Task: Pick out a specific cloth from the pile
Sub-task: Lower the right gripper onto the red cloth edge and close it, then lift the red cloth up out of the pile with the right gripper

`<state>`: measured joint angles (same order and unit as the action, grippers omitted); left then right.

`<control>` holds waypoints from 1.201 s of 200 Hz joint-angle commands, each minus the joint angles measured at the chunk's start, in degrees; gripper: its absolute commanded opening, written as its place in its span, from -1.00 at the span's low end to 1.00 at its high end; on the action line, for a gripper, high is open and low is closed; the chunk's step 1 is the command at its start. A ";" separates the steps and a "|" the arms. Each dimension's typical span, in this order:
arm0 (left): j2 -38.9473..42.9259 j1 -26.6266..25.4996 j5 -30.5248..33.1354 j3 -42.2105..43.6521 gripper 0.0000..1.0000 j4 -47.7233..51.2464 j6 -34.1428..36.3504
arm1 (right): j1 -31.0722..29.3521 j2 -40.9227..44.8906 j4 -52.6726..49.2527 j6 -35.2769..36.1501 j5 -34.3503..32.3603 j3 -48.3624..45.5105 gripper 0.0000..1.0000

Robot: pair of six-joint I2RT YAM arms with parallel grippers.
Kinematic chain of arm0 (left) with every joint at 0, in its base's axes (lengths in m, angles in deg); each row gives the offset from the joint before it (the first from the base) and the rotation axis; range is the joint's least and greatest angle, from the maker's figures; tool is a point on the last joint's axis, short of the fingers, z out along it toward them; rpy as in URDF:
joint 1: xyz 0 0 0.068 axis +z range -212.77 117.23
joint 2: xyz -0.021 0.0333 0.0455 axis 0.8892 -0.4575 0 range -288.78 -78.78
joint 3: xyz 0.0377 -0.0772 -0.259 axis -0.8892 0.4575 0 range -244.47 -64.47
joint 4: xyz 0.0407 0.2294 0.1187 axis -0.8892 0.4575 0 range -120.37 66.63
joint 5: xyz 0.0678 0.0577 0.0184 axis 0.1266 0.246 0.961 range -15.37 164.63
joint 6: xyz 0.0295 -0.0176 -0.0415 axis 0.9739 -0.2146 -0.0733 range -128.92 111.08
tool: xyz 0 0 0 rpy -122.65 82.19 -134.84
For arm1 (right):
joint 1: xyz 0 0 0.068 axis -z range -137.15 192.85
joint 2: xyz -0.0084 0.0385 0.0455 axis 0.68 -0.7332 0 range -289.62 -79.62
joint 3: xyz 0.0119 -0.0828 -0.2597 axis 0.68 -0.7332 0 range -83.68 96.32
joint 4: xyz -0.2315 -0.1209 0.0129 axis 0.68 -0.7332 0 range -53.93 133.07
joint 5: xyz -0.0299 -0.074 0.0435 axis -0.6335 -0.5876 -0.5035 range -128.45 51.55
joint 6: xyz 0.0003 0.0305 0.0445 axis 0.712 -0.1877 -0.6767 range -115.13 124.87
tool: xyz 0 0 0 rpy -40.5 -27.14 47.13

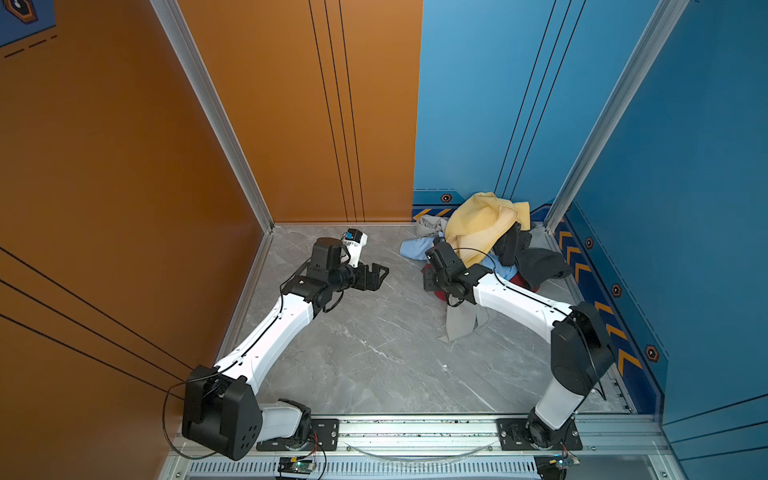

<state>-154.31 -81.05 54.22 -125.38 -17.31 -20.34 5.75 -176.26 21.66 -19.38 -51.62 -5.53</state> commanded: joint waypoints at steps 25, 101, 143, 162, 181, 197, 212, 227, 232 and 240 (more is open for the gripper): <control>1.26 0.39 0.67 0.79 0.89 0.02 -0.13 | 0.89 3.23 1.61 9.09 -2.32 10.01 -1.00; 1.34 -0.55 1.83 1.13 0.88 0.14 0.26 | 5.90 1.17 1.26 15.11 0.39 30.72 -1.00; 1.52 -1.31 2.85 1.32 0.88 0.17 0.75 | 8.01 -2.34 0.34 15.37 3.28 42.93 -1.00; 1.34 -1.37 3.01 1.32 0.88 0.21 0.87 | 8.32 -4.96 -0.99 15.35 4.86 49.83 -1.00; 1.19 -1.49 3.22 1.31 0.88 0.28 1.05 | 8.41 -7.39 -1.66 14.76 6.60 56.22 -1.00; 1.08 -1.54 3.45 1.40 0.88 0.29 1.16 | 8.38 -8.68 -1.30 13.64 8.57 59.76 -1.00; 0.84 -1.66 3.60 1.40 0.88 0.26 1.40 | 8.36 -8.90 0.67 11.99 10.53 60.34 -1.00; 0.55 -1.99 3.55 1.49 0.88 -0.45 1.49 | 8.23 -8.99 1.53 10.58 12.10 60.28 -1.00; 0.50 -2.18 3.45 1.49 0.88 -1.08 1.49 | 8.19 -9.08 1.71 10.22 12.56 60.21 -1.00; 0.33 -2.60 3.09 1.49 0.88 -1.72 1.28 | 8.02 -9.07 1.91 10.02 13.12 60.05 -1.00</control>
<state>-154.15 -82.56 57.02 -124.70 -17.35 -20.28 13.99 -185.09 19.19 -7.01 -42.48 52.78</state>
